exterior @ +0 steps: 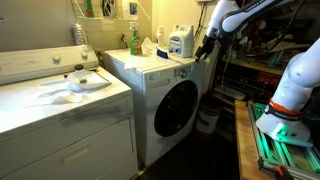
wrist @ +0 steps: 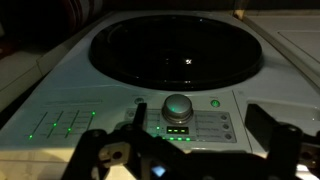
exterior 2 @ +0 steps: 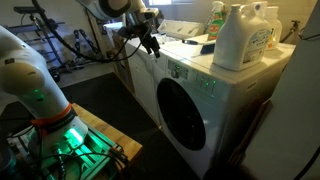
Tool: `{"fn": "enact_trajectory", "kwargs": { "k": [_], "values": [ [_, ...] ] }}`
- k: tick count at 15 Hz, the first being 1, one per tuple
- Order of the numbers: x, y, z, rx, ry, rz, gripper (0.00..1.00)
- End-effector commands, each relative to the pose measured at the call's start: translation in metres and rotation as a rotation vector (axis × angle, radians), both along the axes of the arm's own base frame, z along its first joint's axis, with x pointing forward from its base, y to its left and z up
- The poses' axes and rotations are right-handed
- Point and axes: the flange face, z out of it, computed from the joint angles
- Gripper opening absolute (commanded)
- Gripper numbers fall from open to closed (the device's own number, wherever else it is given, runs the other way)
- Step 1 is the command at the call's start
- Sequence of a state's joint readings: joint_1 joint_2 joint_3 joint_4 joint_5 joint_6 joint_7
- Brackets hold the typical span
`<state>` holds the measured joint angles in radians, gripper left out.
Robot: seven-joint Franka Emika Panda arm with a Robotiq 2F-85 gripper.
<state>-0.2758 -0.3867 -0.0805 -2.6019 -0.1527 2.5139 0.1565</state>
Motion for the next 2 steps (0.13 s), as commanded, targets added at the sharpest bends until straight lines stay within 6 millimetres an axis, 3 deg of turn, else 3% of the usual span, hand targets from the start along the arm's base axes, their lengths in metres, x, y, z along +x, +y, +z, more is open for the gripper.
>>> {"fn": "enact_trajectory", "kwargs": {
  "k": [1,2],
  "values": [
    [-0.0002,0.0033,0.0003,-0.003,0.002,0.005,1.00],
    [-0.0002,0.0046,-0.0004,-0.004,0.003,0.006,1.00]
  ]
}}
